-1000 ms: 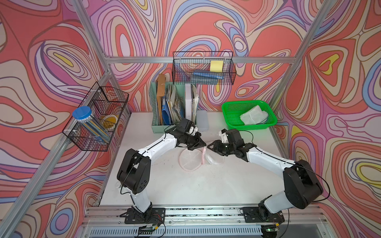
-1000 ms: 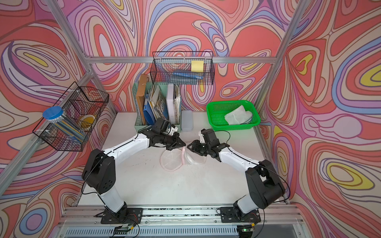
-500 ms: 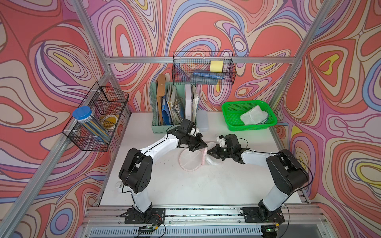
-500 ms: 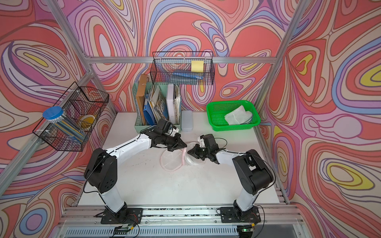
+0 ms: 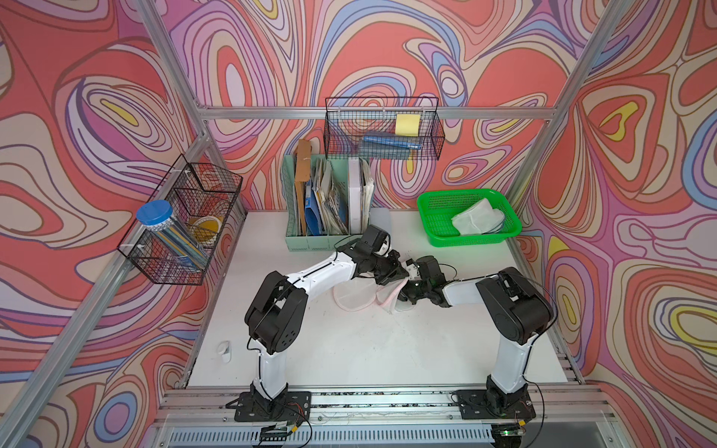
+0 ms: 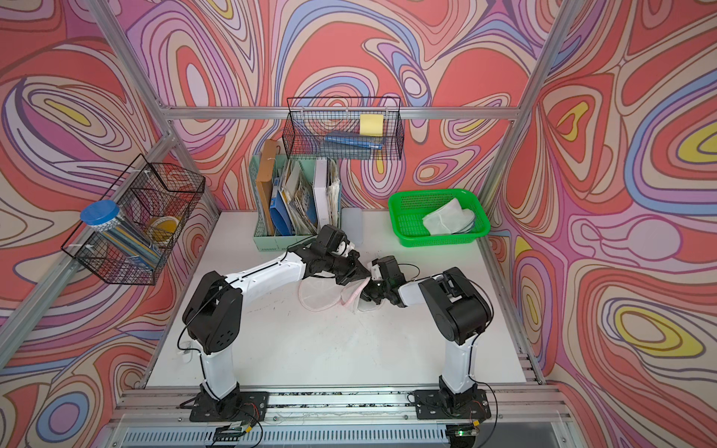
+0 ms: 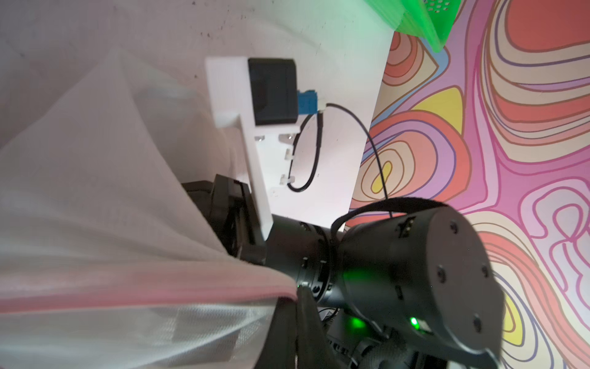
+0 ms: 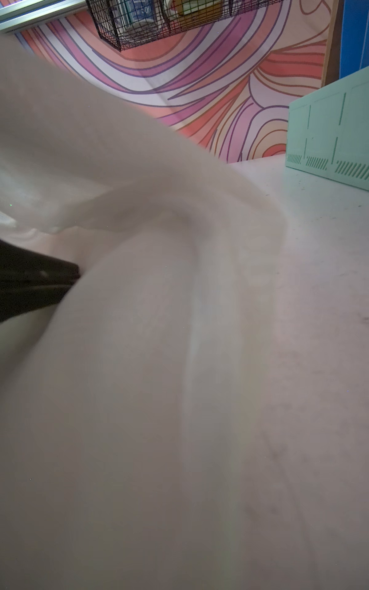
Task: Turn the laundry bag inside out
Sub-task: Turn over the laundry bag at the center of the board.
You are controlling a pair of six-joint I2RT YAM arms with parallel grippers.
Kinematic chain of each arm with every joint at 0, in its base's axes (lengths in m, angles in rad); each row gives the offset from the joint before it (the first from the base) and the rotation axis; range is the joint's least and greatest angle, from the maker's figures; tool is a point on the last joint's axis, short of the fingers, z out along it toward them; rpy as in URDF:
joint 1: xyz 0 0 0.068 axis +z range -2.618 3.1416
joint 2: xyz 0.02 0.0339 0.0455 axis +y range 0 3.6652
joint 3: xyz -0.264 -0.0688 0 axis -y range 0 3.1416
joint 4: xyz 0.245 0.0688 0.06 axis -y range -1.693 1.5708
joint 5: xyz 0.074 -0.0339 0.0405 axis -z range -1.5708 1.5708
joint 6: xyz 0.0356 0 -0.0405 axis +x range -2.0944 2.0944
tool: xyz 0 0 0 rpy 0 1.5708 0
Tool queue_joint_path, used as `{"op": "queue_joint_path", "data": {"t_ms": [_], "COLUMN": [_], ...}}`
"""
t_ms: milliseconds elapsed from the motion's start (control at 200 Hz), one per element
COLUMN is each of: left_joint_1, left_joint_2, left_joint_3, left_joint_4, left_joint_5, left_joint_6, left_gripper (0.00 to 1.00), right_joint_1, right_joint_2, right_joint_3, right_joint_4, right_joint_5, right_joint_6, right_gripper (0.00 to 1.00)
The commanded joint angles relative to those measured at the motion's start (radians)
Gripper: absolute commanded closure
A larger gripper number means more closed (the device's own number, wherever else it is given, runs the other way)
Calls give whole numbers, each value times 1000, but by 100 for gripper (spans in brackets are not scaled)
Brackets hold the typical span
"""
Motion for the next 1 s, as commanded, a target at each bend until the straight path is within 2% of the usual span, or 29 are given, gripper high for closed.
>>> {"op": "queue_joint_path", "data": {"t_ms": [0, 220, 285, 385, 475, 505, 666, 846, 906, 996], "left_joint_1": [-11, -7, -6, -5, 0, 0, 1, 1, 1, 1], "left_joint_2": [20, -5, -7, -18, -21, -22, -22, -7, -8, -12], "left_joint_3": [78, 34, 32, 30, 23, 18, -1, -17, -23, -28], "left_joint_4": [10, -85, -106, -143, -155, -153, -123, -67, -52, -40], "left_joint_5": [14, -39, -53, -82, -89, -88, -83, -52, -44, -36], "left_joint_6": [34, 88, 100, 125, 137, 137, 129, 102, 97, 102], "left_gripper": [100, 100, 100, 100, 100, 100, 100, 100, 100, 100], "right_joint_1": [8, -7, -18, -36, -47, -51, -69, -70, -70, -69], "right_joint_2": [21, -72, -100, -174, -238, -262, -397, -515, -524, -515], "right_joint_3": [-7, 14, 20, 20, 25, 25, 8, 12, 3, -24], "right_joint_4": [-34, -139, -185, -260, -348, -385, -531, -659, -680, -624], "right_joint_5": [-13, 18, 37, 72, 121, 142, 242, 294, 306, 271], "right_joint_6": [-31, -86, -105, -143, -185, -199, -256, -296, -302, -280], "right_gripper": [96, 90, 77, 72, 56, 54, 49, 40, 41, 49]}}
